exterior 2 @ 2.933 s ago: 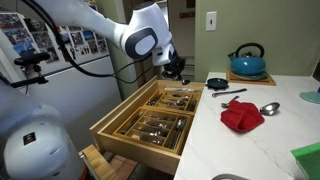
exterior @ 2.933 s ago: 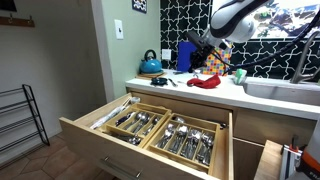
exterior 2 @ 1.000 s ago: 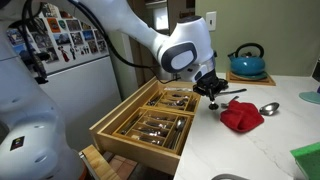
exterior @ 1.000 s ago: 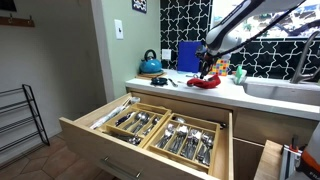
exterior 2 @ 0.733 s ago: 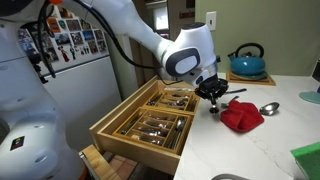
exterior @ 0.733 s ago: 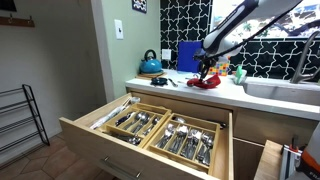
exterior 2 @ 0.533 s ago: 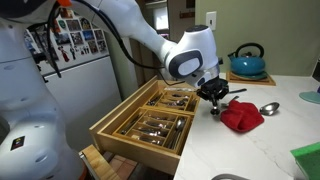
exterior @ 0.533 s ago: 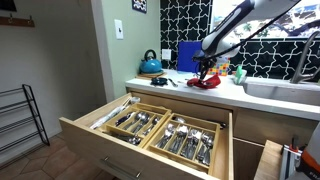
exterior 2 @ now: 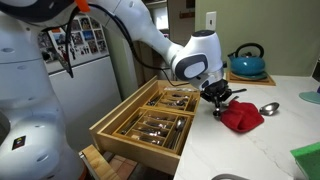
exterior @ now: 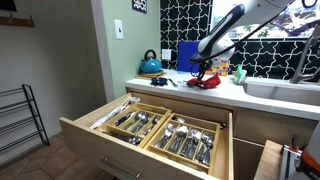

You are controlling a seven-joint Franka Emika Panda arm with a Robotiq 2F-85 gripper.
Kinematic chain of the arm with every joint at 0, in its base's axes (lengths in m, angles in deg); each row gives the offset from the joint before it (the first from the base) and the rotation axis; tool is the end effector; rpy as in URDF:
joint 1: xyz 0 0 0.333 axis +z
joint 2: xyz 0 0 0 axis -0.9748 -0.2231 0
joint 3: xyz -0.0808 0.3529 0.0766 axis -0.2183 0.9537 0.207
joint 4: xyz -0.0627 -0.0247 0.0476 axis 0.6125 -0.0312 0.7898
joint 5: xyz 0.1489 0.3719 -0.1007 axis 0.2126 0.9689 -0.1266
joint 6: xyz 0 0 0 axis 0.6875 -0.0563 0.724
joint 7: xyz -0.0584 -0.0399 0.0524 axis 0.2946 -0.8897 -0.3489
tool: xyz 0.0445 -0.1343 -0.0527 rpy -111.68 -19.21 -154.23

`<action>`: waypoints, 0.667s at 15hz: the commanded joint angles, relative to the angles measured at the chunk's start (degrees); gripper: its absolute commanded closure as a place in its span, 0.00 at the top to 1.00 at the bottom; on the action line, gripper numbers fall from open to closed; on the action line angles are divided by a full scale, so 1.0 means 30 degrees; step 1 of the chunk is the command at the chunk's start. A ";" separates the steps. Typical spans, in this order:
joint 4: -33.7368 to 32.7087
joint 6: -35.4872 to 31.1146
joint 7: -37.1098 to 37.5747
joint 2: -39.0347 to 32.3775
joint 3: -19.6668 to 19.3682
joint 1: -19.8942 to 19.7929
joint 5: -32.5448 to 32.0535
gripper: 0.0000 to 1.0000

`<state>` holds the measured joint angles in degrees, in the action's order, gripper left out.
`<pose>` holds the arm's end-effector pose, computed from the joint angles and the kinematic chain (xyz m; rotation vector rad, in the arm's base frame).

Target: Remove a tablespoon from the drawer and put it on the table

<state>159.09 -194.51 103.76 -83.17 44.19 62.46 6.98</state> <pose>0.5509 -0.2503 0.3723 -0.5491 2.7227 -0.2081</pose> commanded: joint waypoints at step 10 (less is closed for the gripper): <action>-0.1429 0.0745 0.0635 -0.1666 -0.0747 0.0637 0.0376 0.02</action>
<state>156.16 -193.69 104.57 -87.03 43.31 63.38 6.98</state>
